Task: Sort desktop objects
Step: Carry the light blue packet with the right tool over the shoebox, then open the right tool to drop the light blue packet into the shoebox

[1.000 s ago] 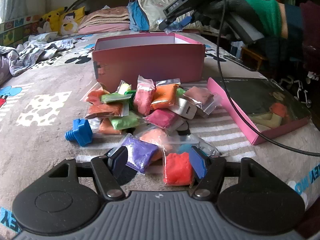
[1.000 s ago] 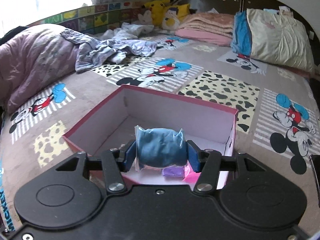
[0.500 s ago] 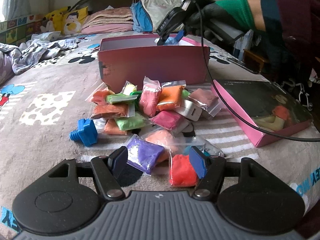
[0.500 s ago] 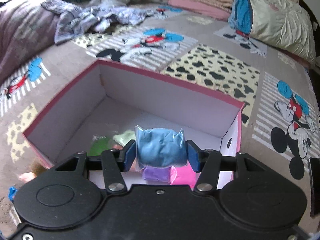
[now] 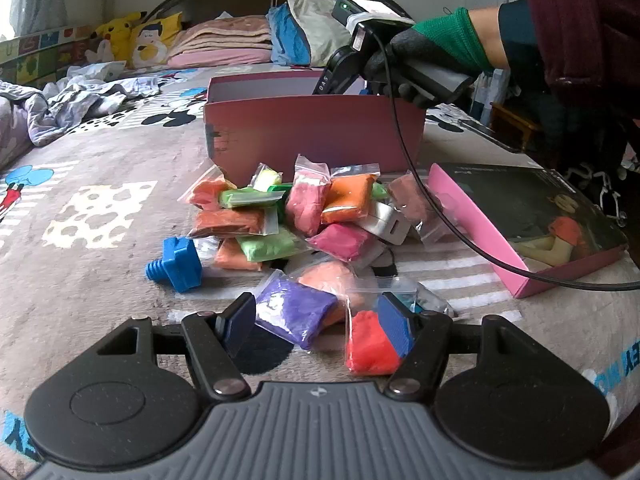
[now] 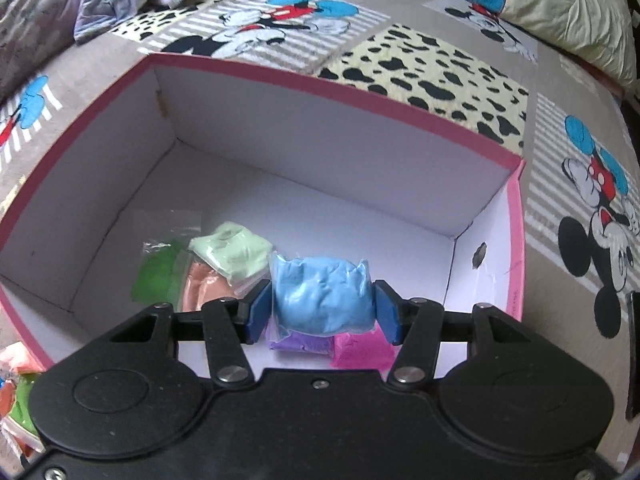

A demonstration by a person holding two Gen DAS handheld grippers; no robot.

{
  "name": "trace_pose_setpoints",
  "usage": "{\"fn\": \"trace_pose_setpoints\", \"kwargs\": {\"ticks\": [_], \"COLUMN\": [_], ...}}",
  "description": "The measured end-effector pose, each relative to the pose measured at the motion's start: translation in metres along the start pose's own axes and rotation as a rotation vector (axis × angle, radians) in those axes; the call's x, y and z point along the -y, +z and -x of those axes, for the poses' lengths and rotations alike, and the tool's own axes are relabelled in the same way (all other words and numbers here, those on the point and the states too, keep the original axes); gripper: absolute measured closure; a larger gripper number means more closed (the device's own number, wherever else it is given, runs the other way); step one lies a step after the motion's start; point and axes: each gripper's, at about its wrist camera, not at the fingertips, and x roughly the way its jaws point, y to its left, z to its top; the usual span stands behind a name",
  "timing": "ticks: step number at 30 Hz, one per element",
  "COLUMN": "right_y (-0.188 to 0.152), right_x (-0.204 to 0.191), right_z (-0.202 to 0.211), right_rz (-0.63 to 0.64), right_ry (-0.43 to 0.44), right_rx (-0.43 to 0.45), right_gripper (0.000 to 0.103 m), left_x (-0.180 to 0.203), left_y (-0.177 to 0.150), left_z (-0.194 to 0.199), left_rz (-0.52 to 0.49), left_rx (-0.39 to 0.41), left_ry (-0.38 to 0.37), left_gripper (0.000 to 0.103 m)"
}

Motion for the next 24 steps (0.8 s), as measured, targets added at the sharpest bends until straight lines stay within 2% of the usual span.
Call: {"fn": "trace_pose_setpoints", "kwargs": {"ticks": [3,6,16,24], "right_y": [0.001,0.001,-0.01,-0.041], "right_x": [0.002,0.002,0.005,0.013], "right_z": [0.002,0.005,0.049,0.108], "right_rz": [-0.017,-0.017,-0.036,-0.07], "right_ry": [0.007,0.003,0.05,0.115], "right_rx": [0.0,0.007,0.139,0.272], "right_gripper": [0.038,0.035,0.034,0.034], "left_x": [-0.001,0.0,-0.002,-0.008], "left_y": [0.0,0.001,0.0,-0.004], "left_z": [0.001,0.002,0.001,-0.002], "left_rz": [0.002,0.001,0.004,-0.002], "left_rx": [0.0,0.001,-0.007,-0.008], "left_ry": [0.001,0.001,0.015,0.032], "left_gripper": [0.036,0.036,0.036,0.036]}}
